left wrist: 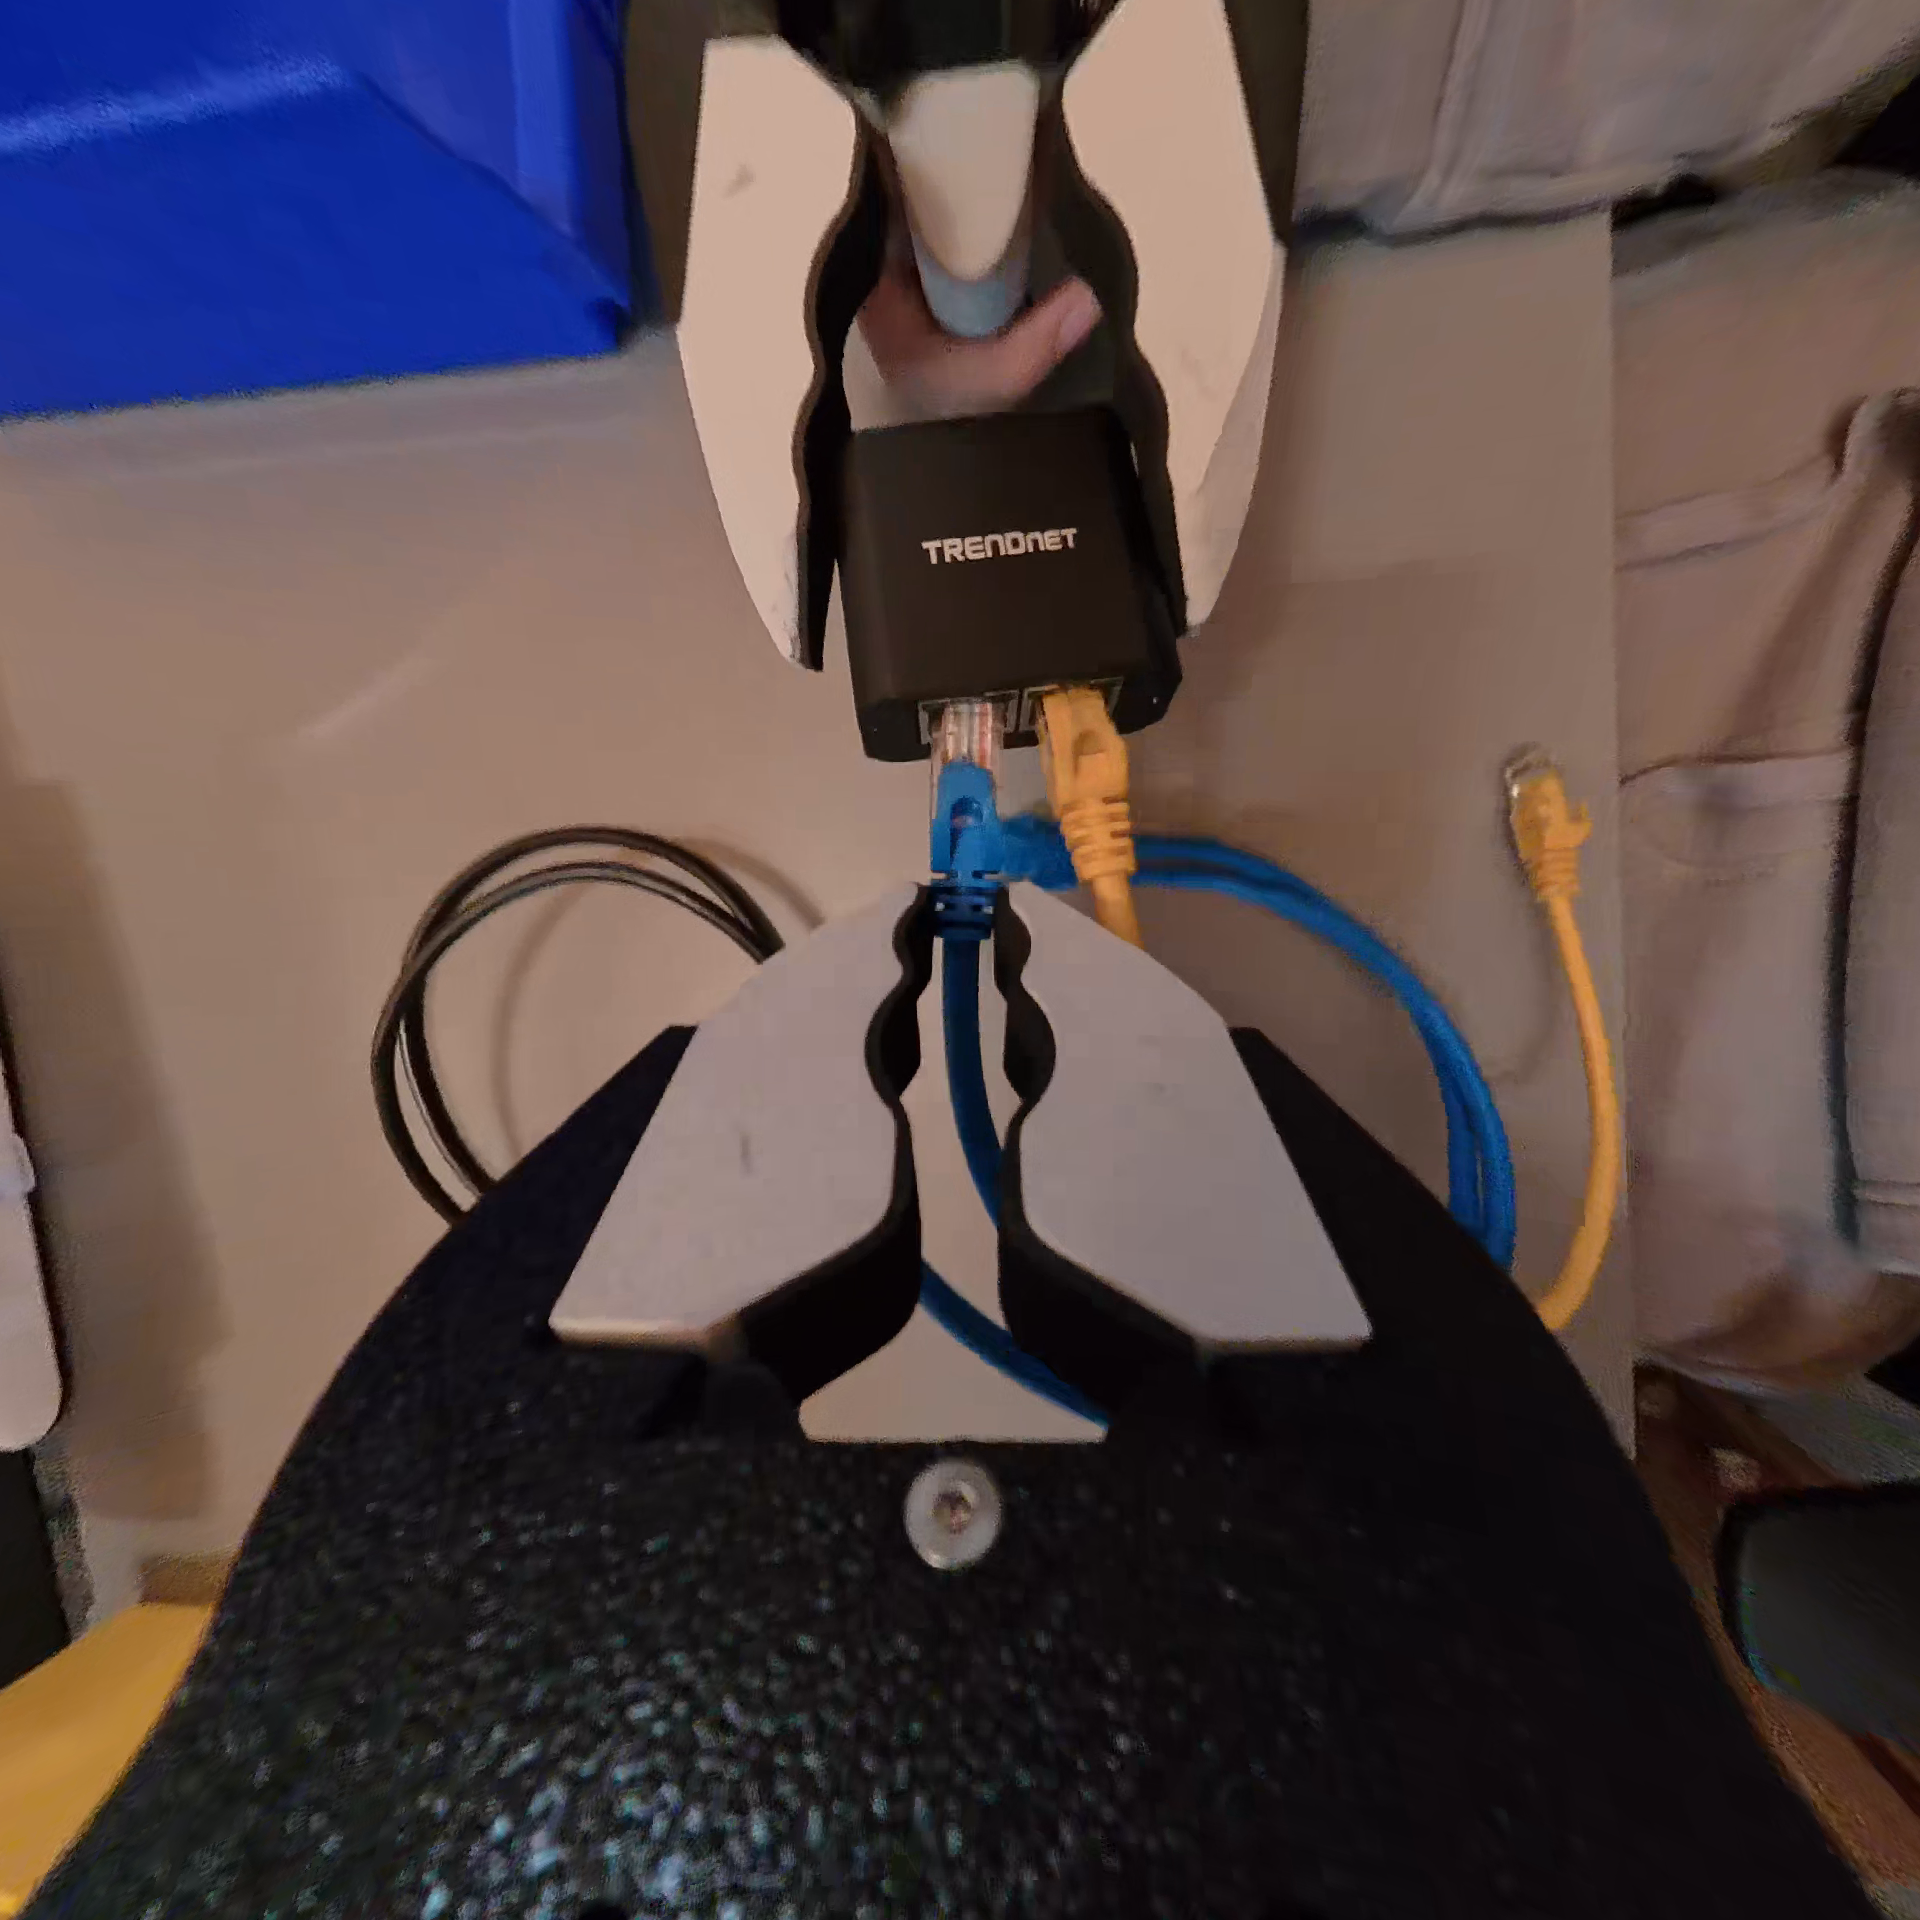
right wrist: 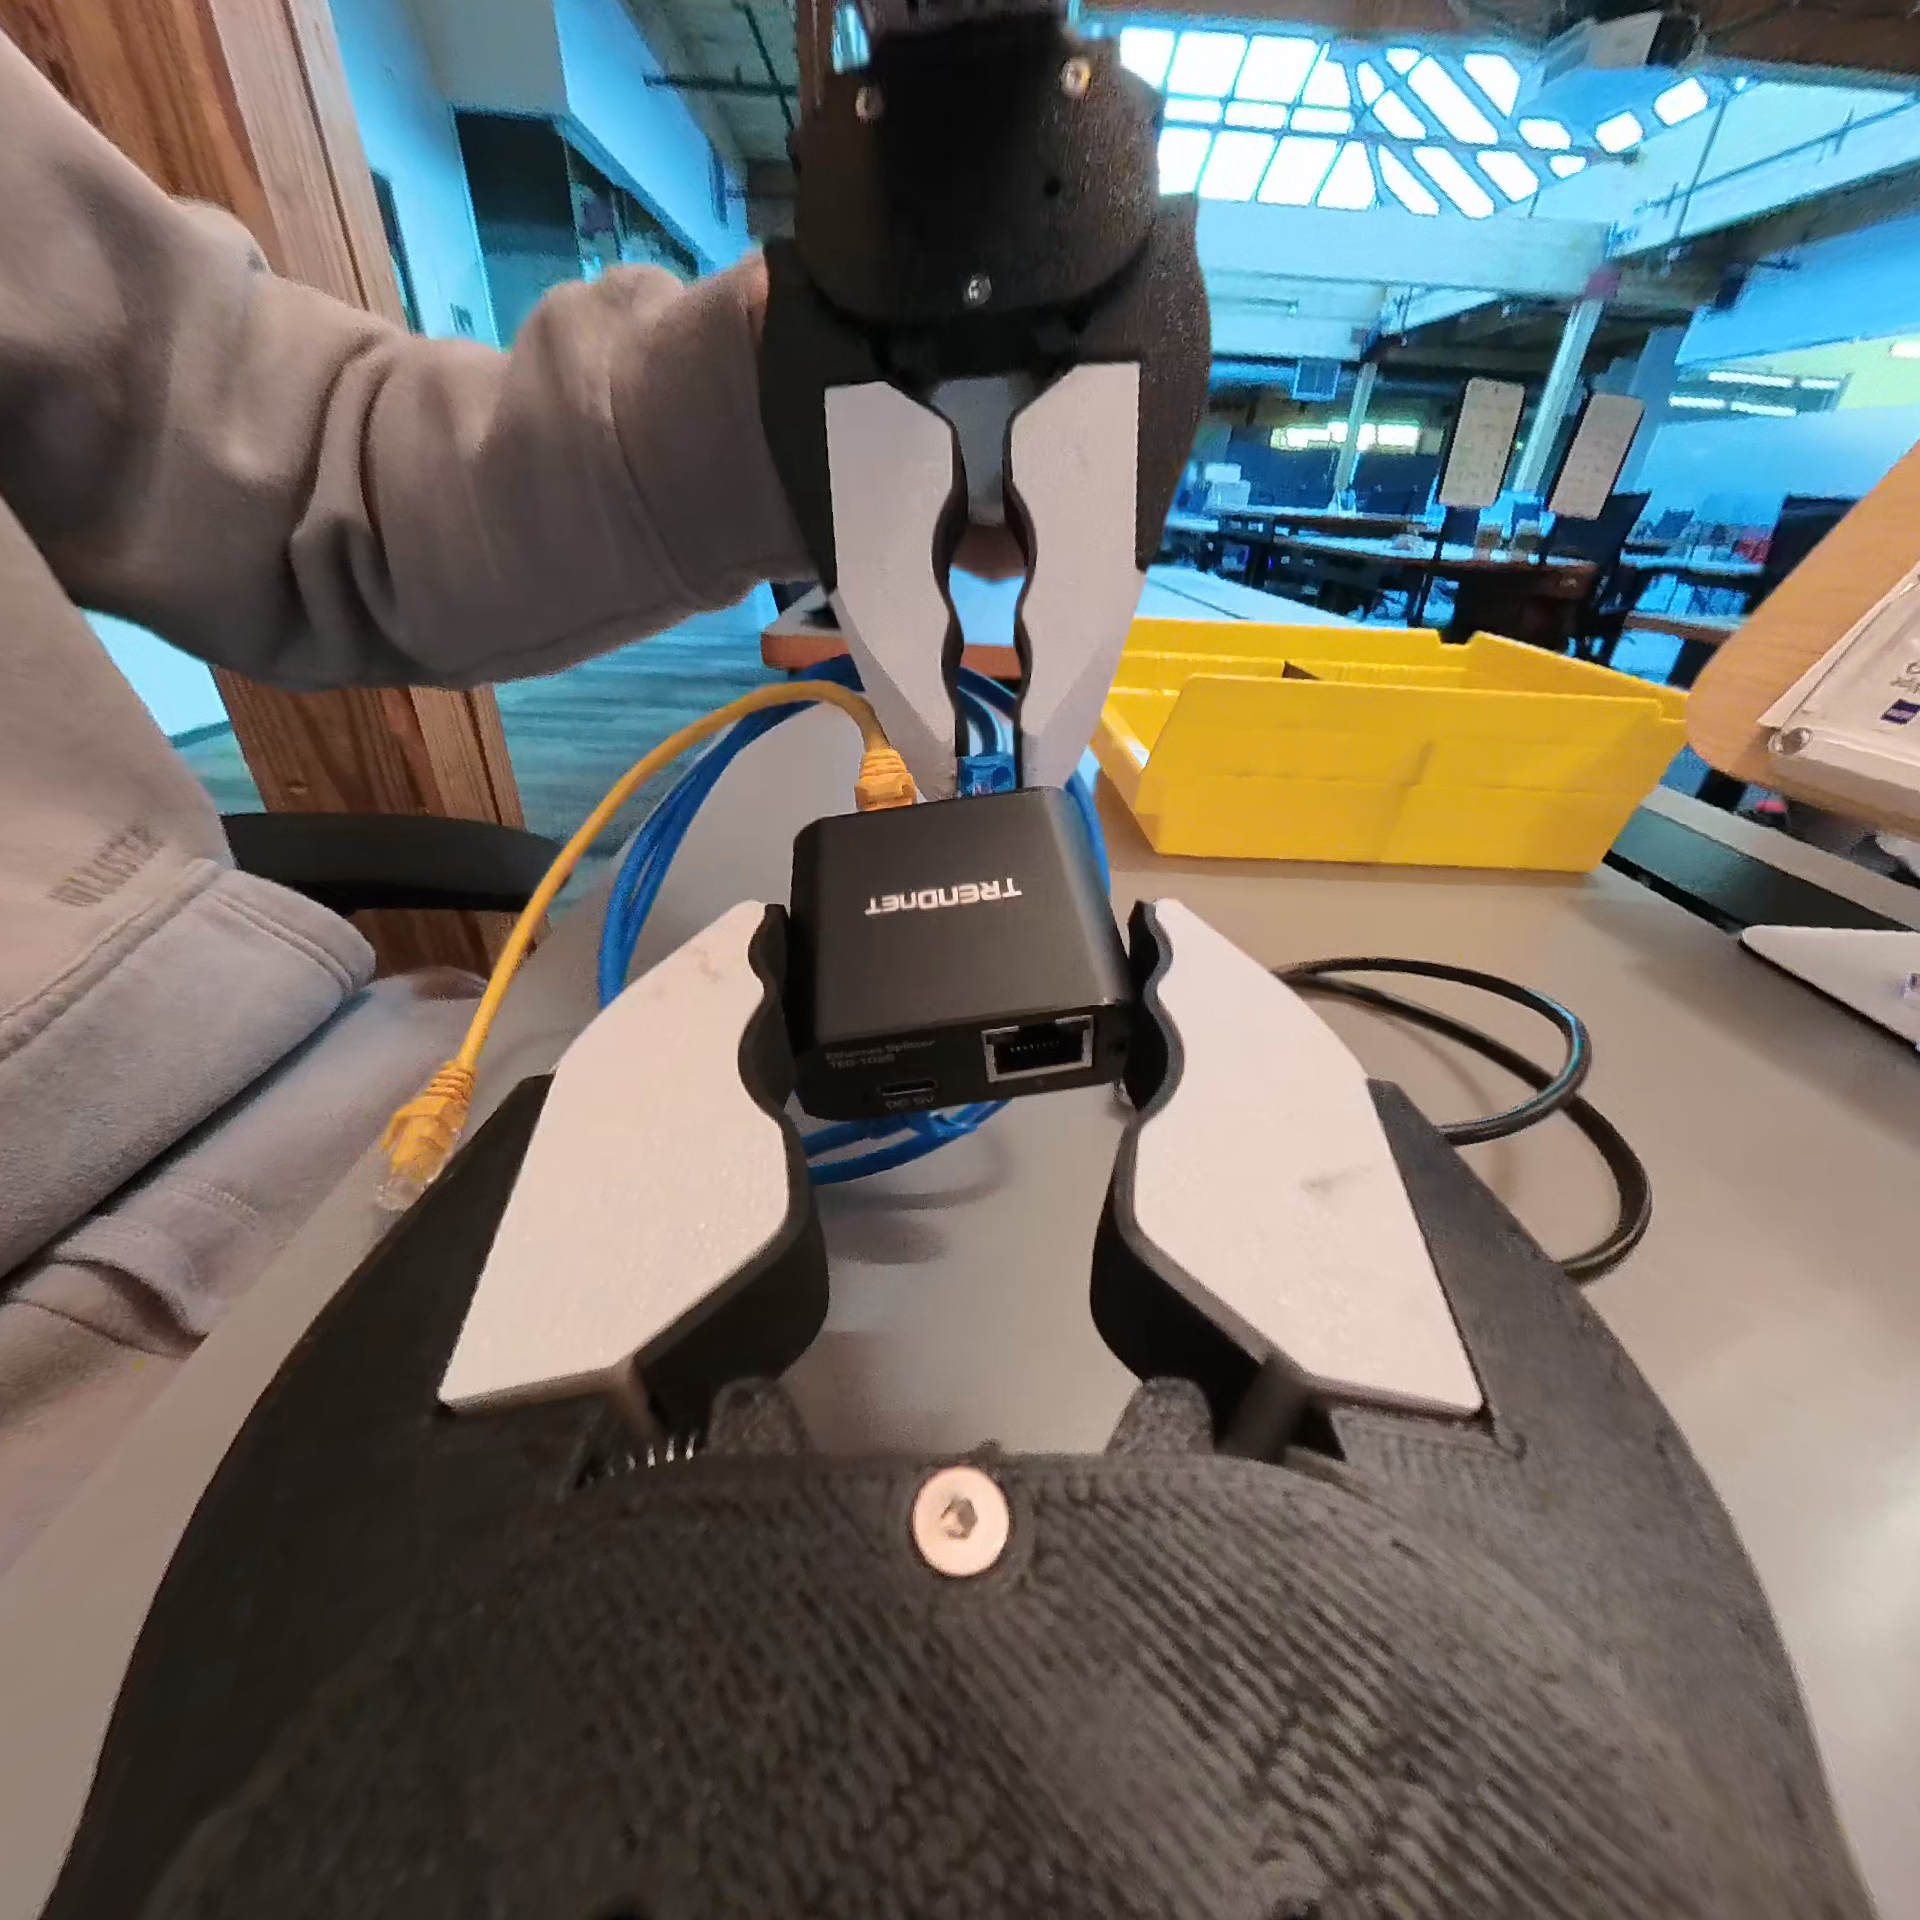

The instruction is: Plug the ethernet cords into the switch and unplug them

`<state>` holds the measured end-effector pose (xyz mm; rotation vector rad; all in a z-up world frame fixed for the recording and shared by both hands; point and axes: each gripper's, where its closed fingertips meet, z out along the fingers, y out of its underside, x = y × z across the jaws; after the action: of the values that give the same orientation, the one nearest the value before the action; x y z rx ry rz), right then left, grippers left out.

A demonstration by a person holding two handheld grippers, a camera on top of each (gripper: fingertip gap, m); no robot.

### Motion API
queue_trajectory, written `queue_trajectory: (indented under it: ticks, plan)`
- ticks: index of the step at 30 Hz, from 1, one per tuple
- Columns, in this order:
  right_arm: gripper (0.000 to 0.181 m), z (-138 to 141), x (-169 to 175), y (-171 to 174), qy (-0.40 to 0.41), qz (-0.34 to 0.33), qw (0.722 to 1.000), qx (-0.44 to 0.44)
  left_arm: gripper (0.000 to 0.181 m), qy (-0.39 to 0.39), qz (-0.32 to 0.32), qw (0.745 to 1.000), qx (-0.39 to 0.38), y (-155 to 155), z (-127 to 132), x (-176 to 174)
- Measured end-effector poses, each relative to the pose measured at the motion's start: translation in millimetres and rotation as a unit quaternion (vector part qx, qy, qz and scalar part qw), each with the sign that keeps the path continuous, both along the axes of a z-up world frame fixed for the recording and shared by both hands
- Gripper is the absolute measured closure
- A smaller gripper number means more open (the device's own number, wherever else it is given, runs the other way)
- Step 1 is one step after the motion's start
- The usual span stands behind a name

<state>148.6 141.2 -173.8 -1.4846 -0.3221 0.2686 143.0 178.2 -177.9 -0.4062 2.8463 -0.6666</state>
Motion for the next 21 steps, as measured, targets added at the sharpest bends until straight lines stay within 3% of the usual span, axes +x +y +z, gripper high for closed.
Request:
queue_trajectory:
  ticks: [7,11,15,21]
  plan:
    - [0.118,11,3,-11,0.022,0.011,0.999,0.044,0.166,-0.041,0.007,0.995,-0.089,-3,1,5]
    - [0.118,10,3,-11,0.025,0.014,0.999,0.041,0.181,-0.025,0.009,0.987,-0.161,-7,1,0]
    - [0.118,10,1,-12,0.021,0.019,0.999,0.039,0.175,-0.019,0.046,0.993,-0.111,20,-30,4]
    - [0.118,17,9,-22,0.05,0.023,0.996,0.066,0.161,-0.019,0.037,0.991,-0.126,18,-83,8]
